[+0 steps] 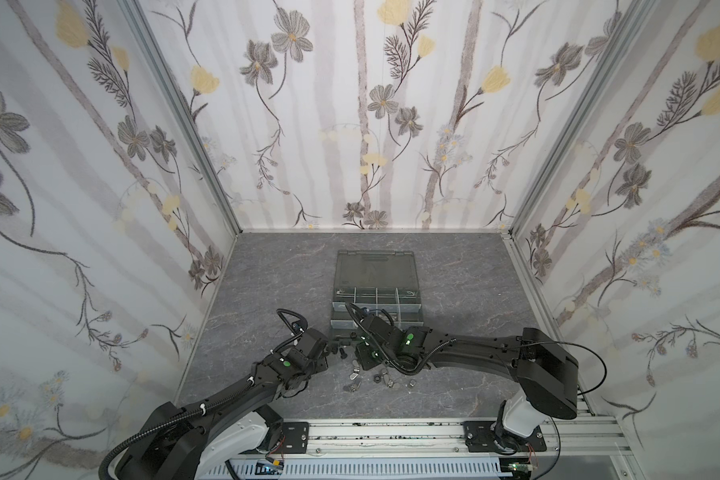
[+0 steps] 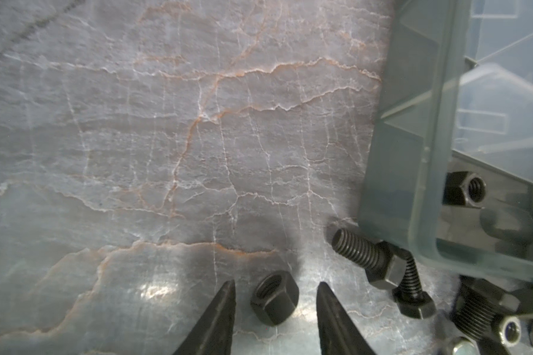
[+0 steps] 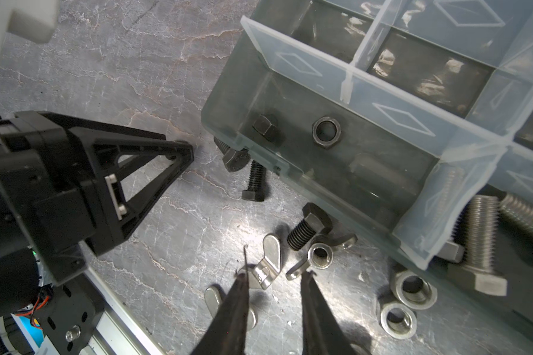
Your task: Sort the screws and nuts into containers
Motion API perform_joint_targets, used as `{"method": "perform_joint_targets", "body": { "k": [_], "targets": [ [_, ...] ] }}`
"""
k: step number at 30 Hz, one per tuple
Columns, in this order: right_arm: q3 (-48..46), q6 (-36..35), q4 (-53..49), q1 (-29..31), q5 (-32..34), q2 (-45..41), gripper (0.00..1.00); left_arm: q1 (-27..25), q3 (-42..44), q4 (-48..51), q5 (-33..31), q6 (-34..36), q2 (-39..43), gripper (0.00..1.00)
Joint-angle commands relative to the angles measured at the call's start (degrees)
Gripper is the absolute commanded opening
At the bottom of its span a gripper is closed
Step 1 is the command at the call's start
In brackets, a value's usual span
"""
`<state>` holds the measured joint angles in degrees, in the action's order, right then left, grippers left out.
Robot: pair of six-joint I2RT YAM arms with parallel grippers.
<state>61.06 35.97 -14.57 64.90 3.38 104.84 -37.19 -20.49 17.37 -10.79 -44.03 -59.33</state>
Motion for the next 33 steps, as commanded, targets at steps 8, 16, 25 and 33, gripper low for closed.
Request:
{"method": "perform_joint_targets", "body": {
  "k": [8, 16, 25, 33],
  "targets": [
    [-1.96, 0.53, 2.80, -0.28, 1.65, -1.64, 0.31, -0.39, -0.42, -1.98, 0.59, 0.99, -2.41, 0.41],
    [-3.18, 0.63, 3.45, -0.49, 1.35, -1.74, 0.31, -2.09, 0.45, -1.98, 0.32, -1.01, -1.74, 0.33],
    [-4.17, 0.86, 4.24, -0.66, 1.17, -2.17, 0.31, -3.65, -0.57, -2.07, -0.98, -1.33, -3.97, 0.26],
    [-5.66, 1.15, 4.53, -0.85, 1.67, -3.52, 0.31, -3.52, -1.61, -2.07, -3.76, -1.40, -5.31, 0.19]
  ]
}}
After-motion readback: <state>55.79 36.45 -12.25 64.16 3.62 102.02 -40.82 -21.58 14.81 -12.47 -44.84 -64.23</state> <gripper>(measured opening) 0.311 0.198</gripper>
